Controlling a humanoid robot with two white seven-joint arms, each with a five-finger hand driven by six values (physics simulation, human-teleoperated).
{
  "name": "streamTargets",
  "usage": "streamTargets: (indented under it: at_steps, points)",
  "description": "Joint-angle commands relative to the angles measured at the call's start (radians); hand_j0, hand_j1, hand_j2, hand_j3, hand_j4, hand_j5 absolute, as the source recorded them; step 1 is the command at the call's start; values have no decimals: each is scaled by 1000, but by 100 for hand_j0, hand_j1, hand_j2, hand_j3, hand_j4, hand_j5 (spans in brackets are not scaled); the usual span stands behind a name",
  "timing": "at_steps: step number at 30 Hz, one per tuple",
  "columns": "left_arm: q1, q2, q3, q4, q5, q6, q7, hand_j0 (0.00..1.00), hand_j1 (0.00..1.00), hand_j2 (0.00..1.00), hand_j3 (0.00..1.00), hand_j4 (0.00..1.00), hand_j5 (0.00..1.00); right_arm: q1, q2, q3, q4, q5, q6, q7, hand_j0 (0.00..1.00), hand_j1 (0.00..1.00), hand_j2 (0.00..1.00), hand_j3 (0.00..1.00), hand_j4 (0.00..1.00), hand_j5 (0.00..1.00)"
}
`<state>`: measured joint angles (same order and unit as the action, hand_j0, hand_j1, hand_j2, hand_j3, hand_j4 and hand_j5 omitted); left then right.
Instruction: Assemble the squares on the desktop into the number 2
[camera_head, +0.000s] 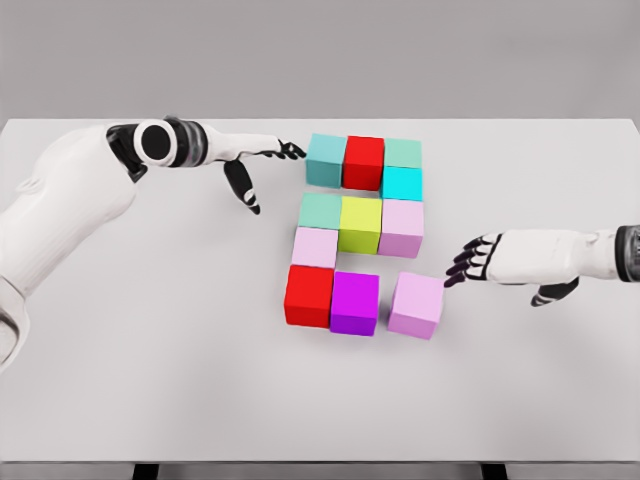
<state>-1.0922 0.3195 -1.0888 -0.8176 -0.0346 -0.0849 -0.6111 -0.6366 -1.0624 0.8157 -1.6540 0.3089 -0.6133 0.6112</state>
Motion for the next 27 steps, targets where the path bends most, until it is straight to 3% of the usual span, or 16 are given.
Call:
streamTargets:
  at_steps: [1,5,11,16,17,20,24,25,27]
  points:
    - [0,-5,1,0,2,1,0,100,100,100,100,100,100,0,-1,2,-20,-5,2,0,100,100,100,100,100,100]
    - [0,-7,1,0,2,2,0,100,100,100,100,100,100,-3,-1,0,-15,-11,2,0,100,100,100,100,100,100]
    - [-2,9,3,5,10,5,0,100,100,100,100,100,100,-37,-8,-10,85,-76,2,0,100,100,100,100,100,100]
    - [-5,32,6,2,15,-3,0,100,100,100,100,100,100,-28,-71,25,42,-57,2,0,100,100,100,100,100,100]
    - [-5,55,6,-11,18,-9,0,100,100,100,100,100,100,-26,-71,43,22,-30,2,0,100,100,100,100,100,100]
    - [-6,197,6,-73,143,-136,0,100,100,100,100,100,100,-18,-88,53,-44,4,2,0,100,100,100,100,100,100]
    - [12,475,3,-310,171,-311,0,100,100,100,100,100,100,-20,-87,54,-70,3,2,0,100,100,100,100,100,100]
    - [18,487,1,-350,163,-366,0,100,100,100,100,100,100,-18,-85,54,-70,3,2,0,100,100,100,100,100,100]
    - [60,500,-2,-356,163,-493,0,100,100,100,100,100,100,-18,-83,62,-73,3,2,0,100,100,100,100,100,100]
